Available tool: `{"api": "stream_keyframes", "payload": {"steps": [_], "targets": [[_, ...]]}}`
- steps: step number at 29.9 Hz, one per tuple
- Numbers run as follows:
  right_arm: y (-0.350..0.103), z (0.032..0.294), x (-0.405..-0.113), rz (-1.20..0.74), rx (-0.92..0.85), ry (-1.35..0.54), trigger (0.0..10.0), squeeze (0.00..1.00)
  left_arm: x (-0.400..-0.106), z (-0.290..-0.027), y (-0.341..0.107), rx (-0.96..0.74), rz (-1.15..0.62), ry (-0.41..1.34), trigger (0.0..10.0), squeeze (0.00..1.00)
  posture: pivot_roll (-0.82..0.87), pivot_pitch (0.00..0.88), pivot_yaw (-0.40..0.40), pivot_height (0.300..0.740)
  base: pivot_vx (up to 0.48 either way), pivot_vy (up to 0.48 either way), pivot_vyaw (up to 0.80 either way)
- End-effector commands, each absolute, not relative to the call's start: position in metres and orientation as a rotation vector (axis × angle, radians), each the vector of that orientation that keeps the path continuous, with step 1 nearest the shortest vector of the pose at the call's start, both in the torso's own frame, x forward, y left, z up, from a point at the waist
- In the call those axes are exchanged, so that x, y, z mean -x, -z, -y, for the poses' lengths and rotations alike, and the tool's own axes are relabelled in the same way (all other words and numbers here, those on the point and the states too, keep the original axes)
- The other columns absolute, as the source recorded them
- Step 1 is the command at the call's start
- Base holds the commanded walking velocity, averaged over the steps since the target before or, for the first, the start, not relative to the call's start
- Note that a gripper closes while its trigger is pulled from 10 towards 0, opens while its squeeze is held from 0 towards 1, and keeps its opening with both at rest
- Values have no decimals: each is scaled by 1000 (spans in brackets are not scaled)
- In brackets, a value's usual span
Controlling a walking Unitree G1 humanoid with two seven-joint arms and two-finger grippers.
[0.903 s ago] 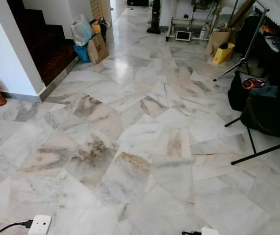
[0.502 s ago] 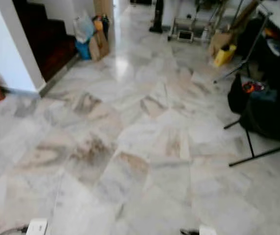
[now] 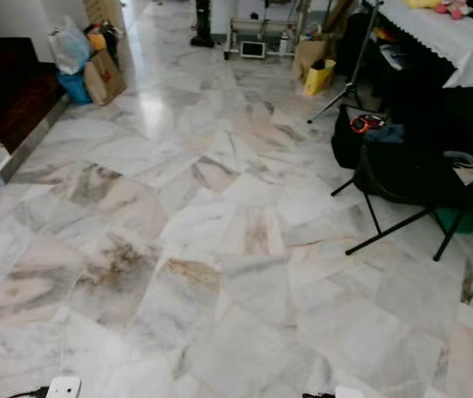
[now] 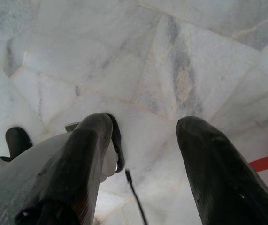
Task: Hang keys on a hook
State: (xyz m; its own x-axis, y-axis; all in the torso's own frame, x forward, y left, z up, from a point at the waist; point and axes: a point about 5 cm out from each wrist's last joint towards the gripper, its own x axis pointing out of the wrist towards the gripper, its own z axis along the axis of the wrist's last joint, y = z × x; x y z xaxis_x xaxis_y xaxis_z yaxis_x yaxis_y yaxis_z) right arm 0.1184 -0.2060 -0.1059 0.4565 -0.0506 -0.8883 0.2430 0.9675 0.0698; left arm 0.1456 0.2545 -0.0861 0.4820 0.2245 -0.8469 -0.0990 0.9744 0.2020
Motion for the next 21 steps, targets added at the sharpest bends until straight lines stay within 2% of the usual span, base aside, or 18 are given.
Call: {"api": "stream_keyframes", "payload": {"steps": [1, 9, 14, 21], "targets": [[106, 206, -120, -1080, -206, 191, 10000, 0, -150, -252, 86, -133, -1056, -187, 10000, 0, 49, 0, -35, 740, 0, 0, -800], [105, 205, -122, -1078, -209, 193, 10000, 0, -156, -251, 84, -154, -1058, -158, 10000, 0, 62, 0, -23, 740, 0, 0, -800], [106, 199, -124, -1072, -237, 205, 10000, 0, -157, -258, 81, -189, -1060, -142, 10000, 0, 65, 0, 24, 740, 0, 0, -800], [106, 195, -123, -1075, -250, 207, 10000, 0, -158, -265, 78, -199, -1049, -166, 10000, 0, 56, 0, 41, 740, 0, 0, -793]]}}
